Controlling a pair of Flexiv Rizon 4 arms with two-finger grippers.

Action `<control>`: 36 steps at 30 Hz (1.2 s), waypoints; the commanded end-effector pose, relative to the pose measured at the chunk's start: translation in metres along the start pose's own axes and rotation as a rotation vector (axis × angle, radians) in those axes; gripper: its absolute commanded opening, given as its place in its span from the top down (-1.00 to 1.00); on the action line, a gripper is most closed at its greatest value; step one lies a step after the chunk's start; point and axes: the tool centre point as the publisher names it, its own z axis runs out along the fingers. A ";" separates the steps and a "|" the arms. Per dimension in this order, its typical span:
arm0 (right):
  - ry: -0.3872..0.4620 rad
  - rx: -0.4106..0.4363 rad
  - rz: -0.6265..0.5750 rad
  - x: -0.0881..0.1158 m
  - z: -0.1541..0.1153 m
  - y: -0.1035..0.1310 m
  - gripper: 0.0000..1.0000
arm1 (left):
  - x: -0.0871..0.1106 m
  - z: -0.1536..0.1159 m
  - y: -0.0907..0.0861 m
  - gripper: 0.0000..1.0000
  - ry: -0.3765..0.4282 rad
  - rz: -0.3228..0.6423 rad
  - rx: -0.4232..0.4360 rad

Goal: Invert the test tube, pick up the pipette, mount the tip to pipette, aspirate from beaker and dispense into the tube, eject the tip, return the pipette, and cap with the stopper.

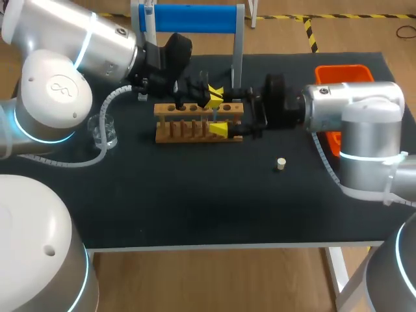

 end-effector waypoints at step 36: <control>0.019 -0.009 0.006 0.013 0.002 0.004 0.31 | 0.000 0.001 0.000 1.00 0.000 0.001 0.001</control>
